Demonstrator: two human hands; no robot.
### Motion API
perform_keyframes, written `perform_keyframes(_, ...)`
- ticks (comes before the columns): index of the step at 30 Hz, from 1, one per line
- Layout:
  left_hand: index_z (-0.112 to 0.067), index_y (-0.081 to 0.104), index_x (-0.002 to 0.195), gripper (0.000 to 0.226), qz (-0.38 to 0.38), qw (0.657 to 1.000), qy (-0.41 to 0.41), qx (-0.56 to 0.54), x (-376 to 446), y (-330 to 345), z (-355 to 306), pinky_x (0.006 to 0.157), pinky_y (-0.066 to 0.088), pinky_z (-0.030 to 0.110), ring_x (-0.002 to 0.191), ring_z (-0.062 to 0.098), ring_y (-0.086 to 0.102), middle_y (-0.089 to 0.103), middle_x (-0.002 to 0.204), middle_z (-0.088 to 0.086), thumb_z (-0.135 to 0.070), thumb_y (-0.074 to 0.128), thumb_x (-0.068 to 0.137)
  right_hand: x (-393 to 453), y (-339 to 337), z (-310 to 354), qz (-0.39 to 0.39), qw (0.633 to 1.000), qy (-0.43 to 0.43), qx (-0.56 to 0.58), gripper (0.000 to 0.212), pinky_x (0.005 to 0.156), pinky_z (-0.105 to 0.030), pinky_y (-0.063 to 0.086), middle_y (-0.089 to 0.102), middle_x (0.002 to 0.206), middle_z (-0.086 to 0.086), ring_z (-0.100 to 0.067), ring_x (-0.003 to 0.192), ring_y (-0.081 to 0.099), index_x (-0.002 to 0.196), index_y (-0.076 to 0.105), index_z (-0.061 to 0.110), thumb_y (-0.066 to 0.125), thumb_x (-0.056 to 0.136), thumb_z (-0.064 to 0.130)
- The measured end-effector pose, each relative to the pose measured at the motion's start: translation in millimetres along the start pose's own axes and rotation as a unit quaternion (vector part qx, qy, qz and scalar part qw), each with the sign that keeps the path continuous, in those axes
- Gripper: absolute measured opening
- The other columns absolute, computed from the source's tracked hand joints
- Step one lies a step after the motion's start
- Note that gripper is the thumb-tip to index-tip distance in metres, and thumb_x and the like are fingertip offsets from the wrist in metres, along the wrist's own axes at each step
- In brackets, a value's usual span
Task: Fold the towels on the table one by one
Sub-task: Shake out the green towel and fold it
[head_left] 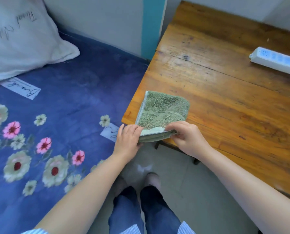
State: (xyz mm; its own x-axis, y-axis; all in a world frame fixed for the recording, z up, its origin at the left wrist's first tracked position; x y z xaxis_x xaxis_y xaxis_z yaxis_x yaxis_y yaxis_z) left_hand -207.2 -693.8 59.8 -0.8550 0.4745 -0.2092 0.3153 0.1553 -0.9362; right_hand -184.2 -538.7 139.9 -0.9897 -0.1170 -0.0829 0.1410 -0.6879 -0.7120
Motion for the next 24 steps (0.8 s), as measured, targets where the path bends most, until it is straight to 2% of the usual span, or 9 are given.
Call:
perform_keyframes(2, -0.007, 0.064, 0.104, 0.045, -0.044, 0.999, 0.0, -0.029, -16, -13, 7, 0.088, 0.046, 0.04, 0.095, 0.028, 0.062, 0.065, 0.102, 0.009, -0.002, 0.076, 0.06, 2, 3, 13, 0.021, 1.0, 0.004, 0.014, 0.031, 0.07, -0.02, 0.042, 0.07, 0.092, -0.016, -0.035, 0.085, 0.063, 0.092, 0.069, 0.0, 0.057, 0.07, -0.018)
perform_keyframes(3, -0.005, 0.066, 0.099, 0.042, -0.04, 0.998, -0.013, -0.057, -24, -18, 13, 0.08, 0.048, 0.038, 0.089, 0.029, 0.063, 0.066, 0.097, 0.01, 0.0, 0.075, 0.058, 3, 4, 20, 0.029, 0.999, 0.002, 0.014, 0.031, 0.069, -0.02, 0.041, 0.07, 0.091, -0.016, -0.035, 0.083, 0.063, 0.091, 0.07, 0.0, 0.057, 0.07, -0.018)
perform_keyframes(5, -0.005, 0.064, 0.102, 0.034, -0.045, 0.993, -0.057, -0.098, -44, -33, 33, 0.077, 0.044, 0.037, 0.093, 0.031, 0.059, 0.064, 0.102, 0.011, -0.003, 0.065, 0.068, 8, 10, 38, 0.038, 0.999, -0.01, 0.014, 0.031, 0.067, -0.014, 0.039, 0.07, 0.09, -0.016, -0.035, 0.081, 0.063, 0.09, 0.07, 0.001, 0.058, 0.069, -0.019)
perform_keyframes(8, -0.002, 0.067, 0.094, 0.034, -0.086, 0.991, -0.072, -0.076, -86, -65, 76, 0.058, 0.051, 0.038, 0.074, 0.033, 0.064, 0.067, 0.092, 0.014, -0.007, 0.061, 0.061, 18, 34, 83, 0.055, 0.998, -0.034, 0.023, 0.032, 0.065, -0.01, 0.037, 0.069, 0.093, -0.015, -0.028, 0.085, 0.062, 0.091, 0.069, 0.0, 0.057, 0.07, -0.021)
perform_keyframes(9, -0.004, 0.065, 0.1, 0.036, -0.07, 0.991, -0.083, -0.076, -93, -70, 84, 0.057, 0.051, 0.037, 0.077, 0.033, 0.065, 0.066, 0.099, 0.012, -0.008, 0.06, 0.065, 21, 37, 91, 0.052, 0.998, -0.033, 0.023, 0.033, 0.068, -0.011, 0.037, 0.068, 0.096, -0.015, -0.025, 0.088, 0.06, 0.093, 0.068, -0.001, 0.056, 0.07, -0.021)
perform_keyframes(12, -0.011, 0.05, 0.124, 0.041, -0.071, 0.978, -0.174, -0.092, -146, -91, 140, 0.071, 0.046, 0.04, 0.095, 0.033, 0.059, 0.049, 0.128, 0.005, -0.013, 0.052, 0.084, 34, 78, 145, 0.071, 0.996, -0.051, 0.033, 0.035, 0.068, -0.01, 0.037, 0.066, 0.102, -0.018, -0.023, 0.091, 0.056, 0.096, 0.066, -0.003, 0.051, 0.071, -0.023)
perform_keyframes(14, -0.01, 0.047, 0.125, 0.04, -0.079, 0.965, -0.206, -0.139, -192, -105, 176, 0.077, 0.046, 0.041, 0.098, 0.034, 0.056, 0.045, 0.129, 0.006, -0.009, 0.05, 0.086, 39, 113, 190, 0.086, 0.994, -0.065, 0.03, 0.035, 0.068, -0.012, 0.033, 0.065, 0.103, -0.017, -0.026, 0.096, 0.058, 0.098, 0.065, -0.003, 0.051, 0.071, -0.02)
perform_keyframes(18, -0.009, 0.048, 0.124, 0.042, -0.137, 0.936, -0.254, -0.199, -291, -135, 240, 0.083, 0.041, 0.032, 0.108, 0.028, 0.05, 0.044, 0.128, 0.006, 0.0, 0.049, 0.083, 32, 186, 279, 0.127, 0.987, -0.097, -0.004, 0.037, 0.07, -0.009, 0.027, 0.063, 0.107, -0.014, -0.026, 0.101, 0.056, 0.104, 0.062, 0.0, 0.057, 0.07, -0.012)
perform_keyframes(24, -0.009, 0.053, 0.121, 0.044, -0.227, 0.869, -0.364, -0.245, -416, -154, 314, 0.083, 0.041, 0.026, 0.104, 0.026, 0.054, 0.049, 0.123, 0.008, 0.003, 0.053, 0.079, 9, 278, 402, 0.145, 0.973, -0.174, -0.047, 0.032, 0.063, -0.015, 0.025, 0.063, 0.097, -0.018, -0.031, 0.092, 0.058, 0.096, 0.062, -0.004, 0.058, 0.066, -0.014)
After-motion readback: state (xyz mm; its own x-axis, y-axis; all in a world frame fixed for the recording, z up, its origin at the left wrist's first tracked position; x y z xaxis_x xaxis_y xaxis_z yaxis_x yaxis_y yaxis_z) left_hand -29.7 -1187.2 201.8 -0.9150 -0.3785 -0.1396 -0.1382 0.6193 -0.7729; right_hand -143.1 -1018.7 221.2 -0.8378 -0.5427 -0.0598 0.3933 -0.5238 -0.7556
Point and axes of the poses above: each hand's wrist, its own x-axis towards the middle knuckle, its own y-axis out of the palm, z = x × y, the point moved 7 cm from there along x, towards the middle knuckle
